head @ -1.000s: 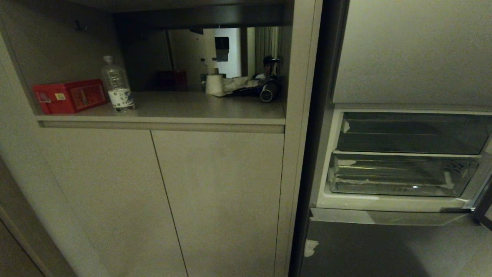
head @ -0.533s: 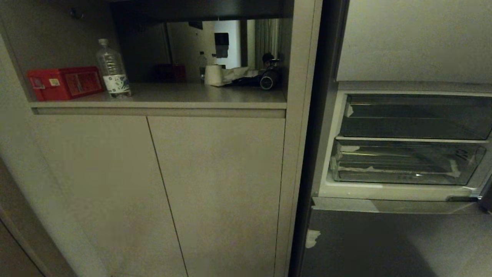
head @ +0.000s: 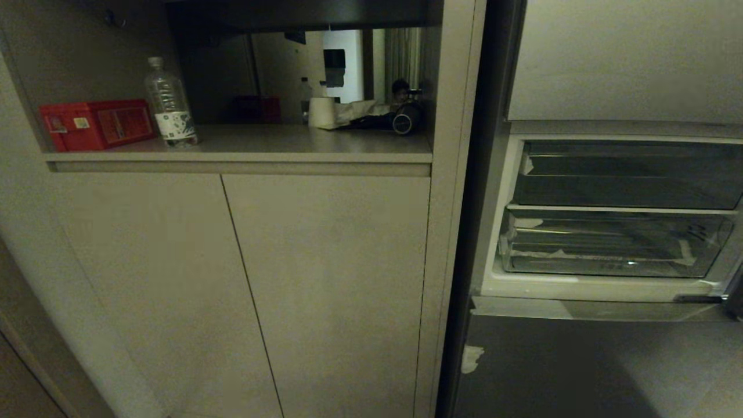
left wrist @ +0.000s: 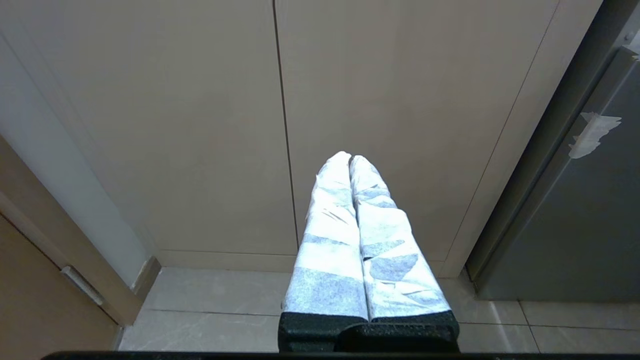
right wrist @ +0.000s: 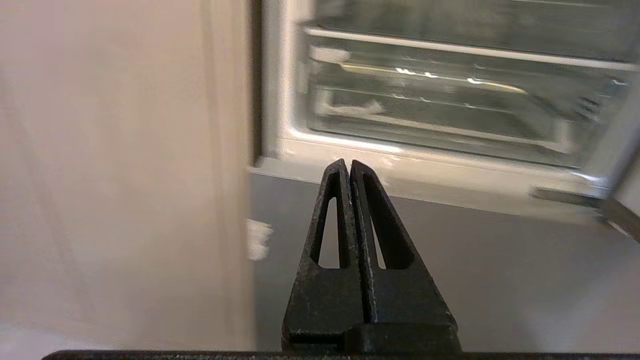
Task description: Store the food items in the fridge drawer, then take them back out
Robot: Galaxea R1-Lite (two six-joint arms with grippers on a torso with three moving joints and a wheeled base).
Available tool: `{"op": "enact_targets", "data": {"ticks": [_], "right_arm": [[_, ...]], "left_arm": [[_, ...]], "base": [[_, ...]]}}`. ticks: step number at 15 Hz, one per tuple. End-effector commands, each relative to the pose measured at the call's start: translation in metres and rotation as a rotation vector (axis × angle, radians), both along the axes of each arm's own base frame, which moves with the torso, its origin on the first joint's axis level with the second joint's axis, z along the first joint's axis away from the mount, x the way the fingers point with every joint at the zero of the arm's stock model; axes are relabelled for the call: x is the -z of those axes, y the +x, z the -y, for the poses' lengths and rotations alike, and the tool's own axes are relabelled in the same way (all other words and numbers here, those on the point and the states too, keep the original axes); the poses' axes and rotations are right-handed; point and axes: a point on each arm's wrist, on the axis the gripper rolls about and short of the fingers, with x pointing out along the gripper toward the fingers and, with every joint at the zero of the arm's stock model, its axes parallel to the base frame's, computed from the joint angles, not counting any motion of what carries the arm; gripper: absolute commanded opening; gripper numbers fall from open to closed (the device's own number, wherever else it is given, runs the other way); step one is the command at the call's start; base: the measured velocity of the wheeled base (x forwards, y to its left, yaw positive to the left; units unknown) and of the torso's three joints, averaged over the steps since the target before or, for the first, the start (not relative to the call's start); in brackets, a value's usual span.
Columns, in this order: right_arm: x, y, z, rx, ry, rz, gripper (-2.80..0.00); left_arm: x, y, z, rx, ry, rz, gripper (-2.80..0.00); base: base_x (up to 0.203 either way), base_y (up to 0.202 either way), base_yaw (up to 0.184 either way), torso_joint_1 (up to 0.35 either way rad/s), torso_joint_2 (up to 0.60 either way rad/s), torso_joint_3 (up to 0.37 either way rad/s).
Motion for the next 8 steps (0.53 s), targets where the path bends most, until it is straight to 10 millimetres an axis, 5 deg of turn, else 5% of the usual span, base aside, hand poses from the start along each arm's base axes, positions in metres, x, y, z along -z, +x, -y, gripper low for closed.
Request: {"op": "enact_targets", "data": {"ticks": [1,2,8], "right_arm": [[-0.03,0.035,-0.001,-0.061,0.013,-0.207,-2.8],[-0.04,0.059,-0.002,-0.101,0.025,-0.312,0.0],[-0.043,0.2,-0.019,-0.291,0.06,-0.514,0.0]], "left_arm": [[0.0,0.0,0.0,-0.001,0.0,-0.003,-2.8],[0.0,0.0,0.0,-0.001,0.0,-0.003,-2.8],[0.0,0.0,0.0,-0.001,0.0,-0.002,-2.8]], "base": [[0.0,0.0,0.0,0.0,0.0,0.0],[0.0,0.0,0.0,0.0,0.0,0.0],[0.0,0.0,0.0,0.0,0.0,0.0]]}}
